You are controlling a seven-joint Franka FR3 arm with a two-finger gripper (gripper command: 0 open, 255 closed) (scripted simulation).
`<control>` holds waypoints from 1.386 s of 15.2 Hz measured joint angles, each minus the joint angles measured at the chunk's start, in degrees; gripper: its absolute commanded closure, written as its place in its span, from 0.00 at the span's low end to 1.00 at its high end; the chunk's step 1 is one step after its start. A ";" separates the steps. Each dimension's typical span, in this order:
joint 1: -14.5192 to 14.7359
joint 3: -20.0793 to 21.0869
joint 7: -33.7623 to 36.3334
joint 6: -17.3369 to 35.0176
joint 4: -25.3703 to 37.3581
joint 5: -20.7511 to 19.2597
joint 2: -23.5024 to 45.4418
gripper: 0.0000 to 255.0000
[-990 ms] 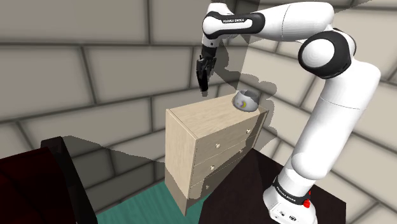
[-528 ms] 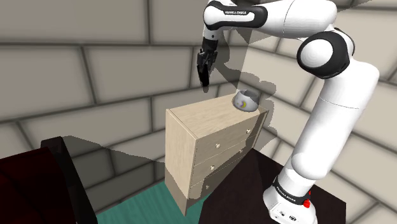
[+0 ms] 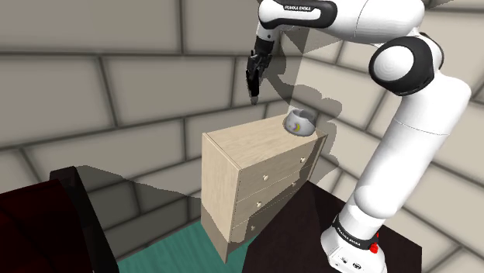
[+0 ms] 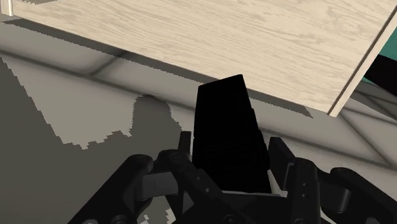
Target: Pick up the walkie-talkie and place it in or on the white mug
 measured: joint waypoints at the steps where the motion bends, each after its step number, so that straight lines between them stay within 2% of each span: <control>1: -0.57 -0.53 -1.08 0.76 -1.27 0.07 -1.15 1.00; 5: -2.64 -2.68 -5.33 2.54 -7.62 0.10 -6.37 1.00; 13: -6.76 -7.93 -14.59 2.71 -15.10 -0.30 -13.83 1.00; 21: -11.03 -14.84 -25.51 1.29 -17.26 -0.84 -17.41 1.00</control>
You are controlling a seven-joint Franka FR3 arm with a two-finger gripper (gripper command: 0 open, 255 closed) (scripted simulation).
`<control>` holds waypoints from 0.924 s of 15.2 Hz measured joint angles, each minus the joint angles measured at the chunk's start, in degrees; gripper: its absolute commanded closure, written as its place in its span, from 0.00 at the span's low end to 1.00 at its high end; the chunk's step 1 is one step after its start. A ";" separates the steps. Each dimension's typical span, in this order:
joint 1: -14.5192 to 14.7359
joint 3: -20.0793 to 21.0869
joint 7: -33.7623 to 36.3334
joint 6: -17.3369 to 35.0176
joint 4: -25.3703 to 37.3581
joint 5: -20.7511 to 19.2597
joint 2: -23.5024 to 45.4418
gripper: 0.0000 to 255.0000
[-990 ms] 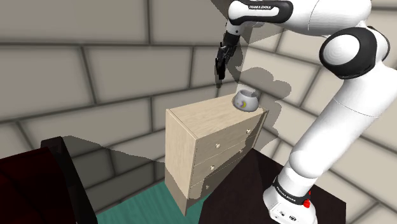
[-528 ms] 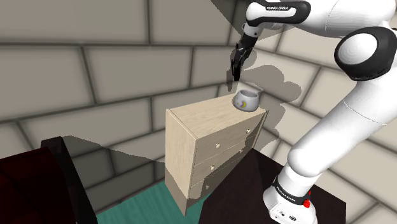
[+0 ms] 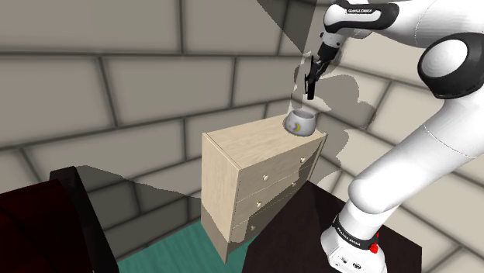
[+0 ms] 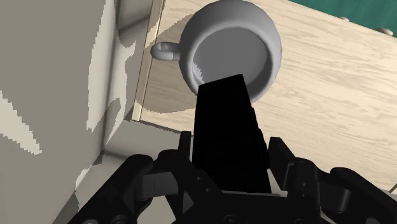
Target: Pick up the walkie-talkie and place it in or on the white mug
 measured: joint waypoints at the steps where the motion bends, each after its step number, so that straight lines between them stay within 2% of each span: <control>1: -0.40 -0.77 -1.16 0.32 -0.44 0.00 -0.13 1.00; 14: -1.07 -1.66 -2.38 10.04 -11.39 -0.52 -1.37 1.00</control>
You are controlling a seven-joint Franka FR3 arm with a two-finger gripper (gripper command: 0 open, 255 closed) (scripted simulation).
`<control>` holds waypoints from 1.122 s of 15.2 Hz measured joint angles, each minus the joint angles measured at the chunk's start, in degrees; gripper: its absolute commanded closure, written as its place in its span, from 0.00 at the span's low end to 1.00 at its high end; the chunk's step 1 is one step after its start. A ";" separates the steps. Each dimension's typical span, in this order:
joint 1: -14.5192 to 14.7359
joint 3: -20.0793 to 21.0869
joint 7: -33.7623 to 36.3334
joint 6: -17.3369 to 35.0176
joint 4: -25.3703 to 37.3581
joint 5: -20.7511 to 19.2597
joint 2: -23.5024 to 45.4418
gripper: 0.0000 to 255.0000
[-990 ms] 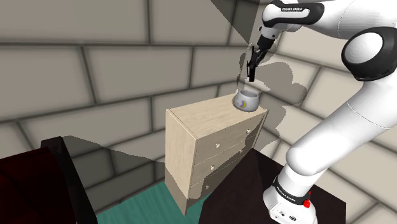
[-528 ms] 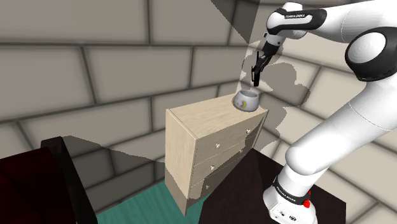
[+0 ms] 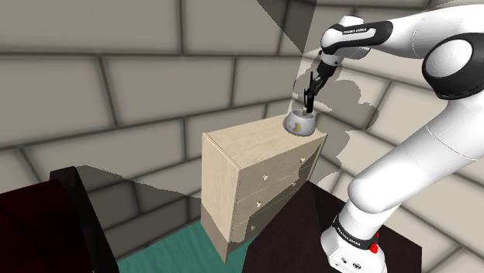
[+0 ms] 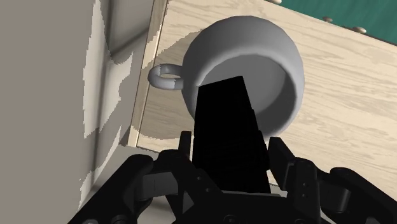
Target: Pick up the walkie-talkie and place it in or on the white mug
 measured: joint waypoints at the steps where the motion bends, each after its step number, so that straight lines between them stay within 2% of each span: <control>1: -0.01 0.01 0.01 0.25 -0.30 -0.02 -0.06 1.00; 6: -0.02 0.00 0.00 0.52 -0.60 -0.04 -0.11 1.00; 7: -0.02 0.00 0.00 0.53 -0.61 -0.04 -0.11 0.00; 13: -0.02 0.00 0.01 0.54 -0.61 -0.04 -0.13 0.00; 17: -0.01 0.49 0.46 -5.26 4.35 -0.34 -1.11 0.00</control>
